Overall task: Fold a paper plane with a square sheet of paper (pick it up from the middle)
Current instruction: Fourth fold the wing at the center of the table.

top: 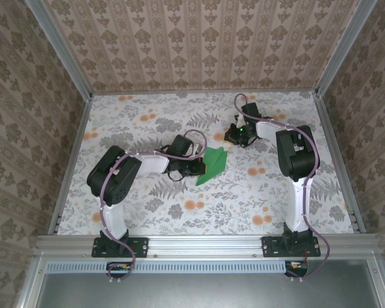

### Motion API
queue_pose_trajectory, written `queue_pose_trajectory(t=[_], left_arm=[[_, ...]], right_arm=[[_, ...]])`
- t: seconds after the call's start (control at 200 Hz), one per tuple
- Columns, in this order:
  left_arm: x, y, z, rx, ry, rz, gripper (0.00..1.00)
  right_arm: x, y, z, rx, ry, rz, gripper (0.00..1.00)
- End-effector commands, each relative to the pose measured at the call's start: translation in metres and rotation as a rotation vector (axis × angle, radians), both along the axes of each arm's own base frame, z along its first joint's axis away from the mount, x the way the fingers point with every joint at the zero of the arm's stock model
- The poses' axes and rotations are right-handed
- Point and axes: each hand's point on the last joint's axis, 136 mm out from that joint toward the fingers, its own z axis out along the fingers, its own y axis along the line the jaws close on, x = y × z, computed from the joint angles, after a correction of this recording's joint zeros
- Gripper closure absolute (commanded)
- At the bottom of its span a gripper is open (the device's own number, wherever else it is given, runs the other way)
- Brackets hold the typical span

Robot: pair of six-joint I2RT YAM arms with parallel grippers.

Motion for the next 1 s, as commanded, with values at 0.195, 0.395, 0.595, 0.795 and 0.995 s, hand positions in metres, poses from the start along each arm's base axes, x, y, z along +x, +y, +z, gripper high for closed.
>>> queue_pose_trajectory(t=[0.195, 0.395, 0.595, 0.795, 0.995], left_arm=[[-0.026, 0.031, -0.041, 0.164, 0.131, 0.012, 1.0], [-0.024, 0.03, -0.04, 0.164, 0.125, 0.016, 1.0], [-0.026, 0.033, -0.042, 0.174, 0.133, 0.02, 1.0], [-0.03, 0.035, -0.044, 0.18, 0.145, 0.013, 1.0], [-0.031, 0.036, -0.046, 0.174, 0.15, 0.008, 1.0]], right_arm=[[-0.035, 0.018, 0.052, 0.092, -0.078, 0.008, 1.0], [-0.085, 0.069, 0.029, 0.116, 0.003, 0.14, 1.0], [-0.092, 0.077, -0.003, 0.077, 0.062, 0.173, 1.0], [-0.071, 0.041, -0.023, 0.005, 0.05, 0.115, 1.0], [-0.033, 0.004, -0.023, -0.027, 0.007, 0.001, 1.0]])
